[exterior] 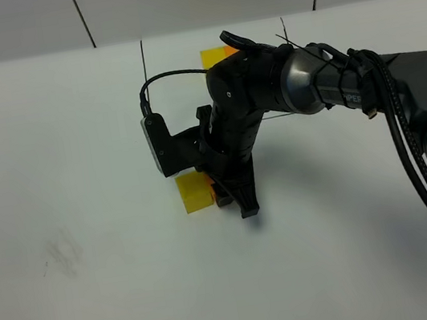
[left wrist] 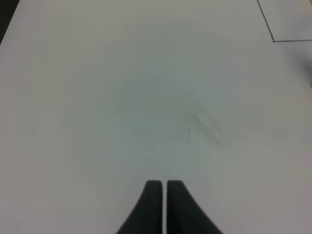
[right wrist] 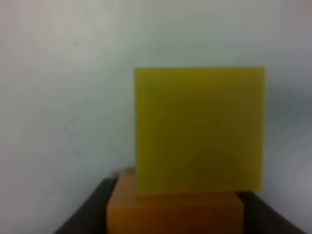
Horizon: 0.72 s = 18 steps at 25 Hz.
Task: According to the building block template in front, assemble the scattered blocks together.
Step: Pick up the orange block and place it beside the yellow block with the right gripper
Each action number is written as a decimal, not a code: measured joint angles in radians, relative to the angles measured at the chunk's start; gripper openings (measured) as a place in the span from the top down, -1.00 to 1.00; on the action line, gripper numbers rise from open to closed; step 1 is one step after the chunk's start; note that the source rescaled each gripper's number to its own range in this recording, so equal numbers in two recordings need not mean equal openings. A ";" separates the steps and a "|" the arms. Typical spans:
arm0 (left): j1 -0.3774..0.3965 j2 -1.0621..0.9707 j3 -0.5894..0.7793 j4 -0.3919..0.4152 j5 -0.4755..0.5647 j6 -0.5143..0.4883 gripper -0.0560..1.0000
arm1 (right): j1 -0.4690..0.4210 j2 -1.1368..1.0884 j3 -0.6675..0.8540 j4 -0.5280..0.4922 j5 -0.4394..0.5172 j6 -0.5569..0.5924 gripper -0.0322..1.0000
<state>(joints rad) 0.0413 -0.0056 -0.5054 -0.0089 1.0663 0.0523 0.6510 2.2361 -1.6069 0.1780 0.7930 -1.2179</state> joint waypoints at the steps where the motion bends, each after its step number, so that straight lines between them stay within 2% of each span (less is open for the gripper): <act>1: 0.000 0.000 0.000 0.000 0.000 0.000 0.89 | 0.000 0.006 -0.002 0.003 0.000 -0.003 -0.03; 18: 0.000 0.000 0.000 0.000 0.001 -0.001 0.89 | 0.000 0.028 -0.020 0.020 -0.026 -0.060 -0.03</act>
<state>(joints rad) 0.0413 -0.0056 -0.5054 -0.0089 1.0673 0.0515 0.6510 2.2645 -1.6267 0.1980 0.7665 -1.2776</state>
